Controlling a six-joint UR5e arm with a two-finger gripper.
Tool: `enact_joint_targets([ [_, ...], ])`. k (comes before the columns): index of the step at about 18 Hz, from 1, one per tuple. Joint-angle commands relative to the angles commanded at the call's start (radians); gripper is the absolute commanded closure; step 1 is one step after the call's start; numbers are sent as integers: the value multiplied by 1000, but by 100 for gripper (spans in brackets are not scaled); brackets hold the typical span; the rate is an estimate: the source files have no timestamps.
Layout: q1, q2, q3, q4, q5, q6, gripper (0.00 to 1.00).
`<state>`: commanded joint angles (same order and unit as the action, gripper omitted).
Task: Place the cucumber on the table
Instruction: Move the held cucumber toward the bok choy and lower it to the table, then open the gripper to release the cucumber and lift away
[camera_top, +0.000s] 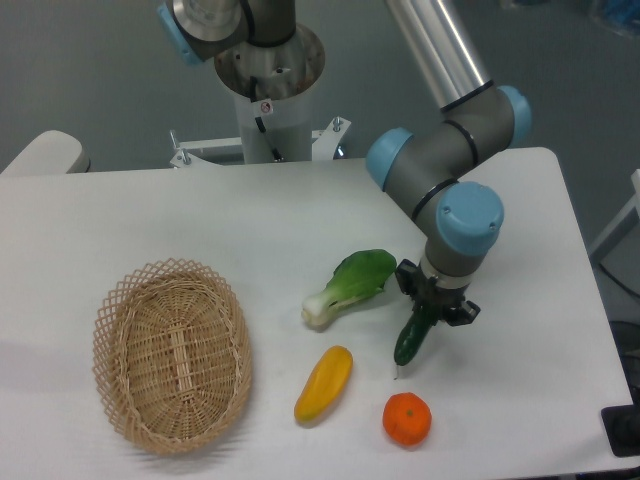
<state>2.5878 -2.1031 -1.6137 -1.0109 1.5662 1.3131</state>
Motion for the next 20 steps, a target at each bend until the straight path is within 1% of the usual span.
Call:
enact_joint_targets([
  [3,-2,0,-5,2,0,-2,71],
  [4,-2,-2,-5,2,0,0,63],
  [5,-2,-2,-3,3,0,-2,49],
  [6,-2,-2,0,3,0,-2,34],
  [7,-2,-2,1,9,0,0,12],
  [8,-2,0,3,17,0,0,0],
  [12,0,38,15,17,-2,3,0],
  [15,3,75,58,9,2,-12,0],
  [18,0,115,80,9,0,-44,0],
  [20,5,138,109,8,0,-38,0],
])
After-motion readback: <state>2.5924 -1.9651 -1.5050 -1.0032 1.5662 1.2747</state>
